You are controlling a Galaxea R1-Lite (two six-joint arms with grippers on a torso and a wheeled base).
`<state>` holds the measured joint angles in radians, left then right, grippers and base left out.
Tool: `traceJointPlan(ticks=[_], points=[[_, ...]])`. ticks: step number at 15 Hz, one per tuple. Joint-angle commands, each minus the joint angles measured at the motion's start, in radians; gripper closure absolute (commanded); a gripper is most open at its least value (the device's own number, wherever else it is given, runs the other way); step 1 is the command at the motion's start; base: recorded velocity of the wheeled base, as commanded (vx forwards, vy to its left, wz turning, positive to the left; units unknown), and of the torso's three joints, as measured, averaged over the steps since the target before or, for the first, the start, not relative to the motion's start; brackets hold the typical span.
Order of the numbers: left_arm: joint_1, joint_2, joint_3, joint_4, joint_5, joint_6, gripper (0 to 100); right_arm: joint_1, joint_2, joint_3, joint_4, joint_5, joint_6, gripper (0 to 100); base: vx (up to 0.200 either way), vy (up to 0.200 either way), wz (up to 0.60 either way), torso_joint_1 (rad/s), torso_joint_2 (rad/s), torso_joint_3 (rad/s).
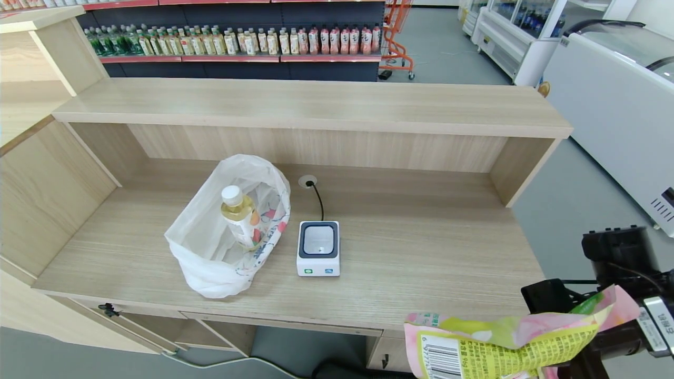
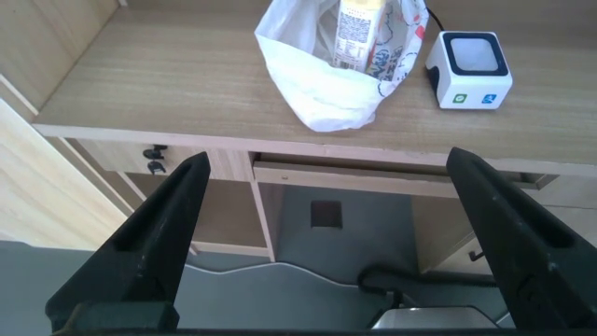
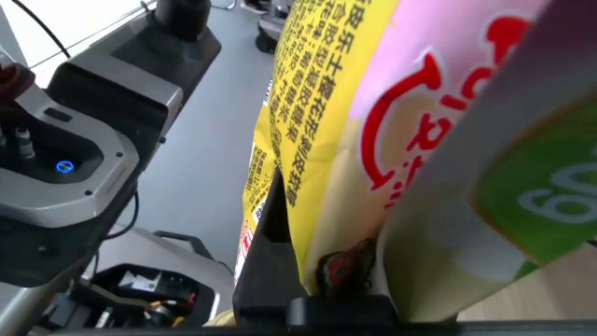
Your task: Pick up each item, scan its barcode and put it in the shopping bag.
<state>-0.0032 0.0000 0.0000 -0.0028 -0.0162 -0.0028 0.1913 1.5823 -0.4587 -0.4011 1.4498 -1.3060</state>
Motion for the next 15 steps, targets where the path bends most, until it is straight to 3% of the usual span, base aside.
traceJointPlan(ticks=[1, 5, 15], points=[[0.000, 0.002, 0.000, 0.000, -0.001, 0.000, 0, 0.008, 0.008, -0.001, 0.011, 0.001, -0.035, 100, 0.000, 0.000, 0.00, 0.000, 0.00, 0.000], [0.000, 0.002, 0.000, 0.000, -0.001, 0.000, 0, 0.010, 0.010, -0.001, 0.080, -0.003, -0.108, 100, 0.000, 0.000, 0.00, 0.000, 0.00, 0.000], [0.000, 0.002, 0.000, 0.000, -0.001, 0.000, 0, 0.040, 0.004, -0.001, 0.087, -0.042, -0.111, 100, 0.000, 0.000, 0.00, 0.000, 0.00, 0.000]])
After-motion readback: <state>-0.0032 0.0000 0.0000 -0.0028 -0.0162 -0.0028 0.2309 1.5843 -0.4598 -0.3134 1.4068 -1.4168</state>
